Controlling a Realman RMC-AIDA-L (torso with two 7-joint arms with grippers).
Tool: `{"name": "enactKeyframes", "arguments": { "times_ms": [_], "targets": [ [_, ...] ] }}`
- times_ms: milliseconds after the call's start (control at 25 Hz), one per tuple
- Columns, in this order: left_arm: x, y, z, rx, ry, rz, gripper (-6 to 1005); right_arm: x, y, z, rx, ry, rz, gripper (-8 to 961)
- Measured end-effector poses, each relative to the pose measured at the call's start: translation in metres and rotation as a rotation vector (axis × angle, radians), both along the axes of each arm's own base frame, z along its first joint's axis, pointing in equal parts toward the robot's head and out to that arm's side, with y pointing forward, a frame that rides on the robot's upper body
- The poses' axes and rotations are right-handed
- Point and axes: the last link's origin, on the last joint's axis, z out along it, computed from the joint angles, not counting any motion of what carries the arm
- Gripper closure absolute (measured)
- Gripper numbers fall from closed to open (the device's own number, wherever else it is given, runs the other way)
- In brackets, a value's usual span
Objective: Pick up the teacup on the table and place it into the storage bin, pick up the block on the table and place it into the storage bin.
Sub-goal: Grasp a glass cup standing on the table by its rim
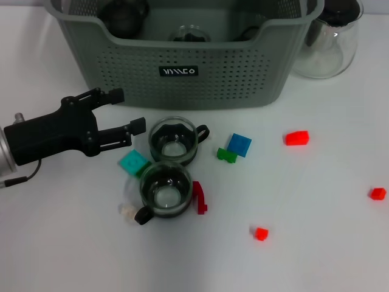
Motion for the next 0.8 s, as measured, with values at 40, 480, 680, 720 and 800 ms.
{"name": "enactKeyframes", "arguments": {
  "times_ms": [40, 480, 680, 720, 800],
  "targets": [
    [0.000, 0.000, 0.000, 0.000, 0.001, 0.001, 140, -0.007, -0.003, 0.006, -0.004, 0.036, 0.011, 437],
    [-0.002, -0.004, 0.006, -0.002, 0.001, -0.011, 139, -0.007, -0.067, 0.064, -0.177, 0.407, 0.099, 299],
    [-0.003, -0.010, 0.013, -0.009, 0.005, -0.031, 140, 0.037, -0.105, 0.080, -0.363, 0.539, 0.114, 79],
    [-0.004, -0.011, 0.015, -0.012, 0.010, -0.035, 139, 0.045, -0.112, 0.082, -0.398, 0.551, 0.115, 73],
    [-0.005, -0.012, 0.018, -0.019, 0.023, -0.037, 139, 0.063, -0.128, 0.081, -0.482, 0.538, 0.109, 61]
  ]
}}
